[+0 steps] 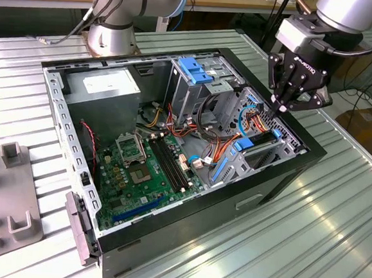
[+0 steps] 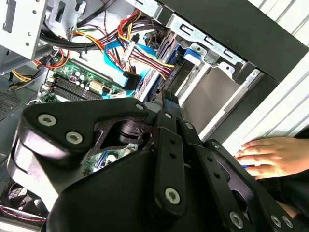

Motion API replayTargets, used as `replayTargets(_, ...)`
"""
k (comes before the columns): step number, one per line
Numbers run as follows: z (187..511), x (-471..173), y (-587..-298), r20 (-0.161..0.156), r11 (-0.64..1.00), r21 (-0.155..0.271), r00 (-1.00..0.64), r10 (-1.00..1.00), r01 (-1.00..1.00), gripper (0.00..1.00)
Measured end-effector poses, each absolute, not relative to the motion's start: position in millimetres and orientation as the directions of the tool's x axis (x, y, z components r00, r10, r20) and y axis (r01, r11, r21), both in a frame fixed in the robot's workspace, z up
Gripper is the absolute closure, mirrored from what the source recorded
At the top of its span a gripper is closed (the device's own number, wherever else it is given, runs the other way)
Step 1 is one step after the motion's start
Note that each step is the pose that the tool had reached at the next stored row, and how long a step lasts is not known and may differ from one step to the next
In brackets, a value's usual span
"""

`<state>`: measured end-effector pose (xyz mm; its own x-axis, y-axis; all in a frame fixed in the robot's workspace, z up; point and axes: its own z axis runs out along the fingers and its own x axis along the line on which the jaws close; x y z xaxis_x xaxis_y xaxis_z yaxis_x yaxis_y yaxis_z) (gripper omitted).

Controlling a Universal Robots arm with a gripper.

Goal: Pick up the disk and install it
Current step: 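Insert the second disk wire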

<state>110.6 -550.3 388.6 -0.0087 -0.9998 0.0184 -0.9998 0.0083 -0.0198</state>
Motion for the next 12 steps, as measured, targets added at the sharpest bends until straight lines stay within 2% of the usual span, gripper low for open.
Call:
replayTargets(7, 388, 105, -545, 0.018, 0.008, -0.018, -0.009, -1.0, -1.0, 0.9)
replayTargets(12, 388, 102, -525, 0.023, 0.008, -0.018, -0.009, -1.0, -1.0, 0.9)
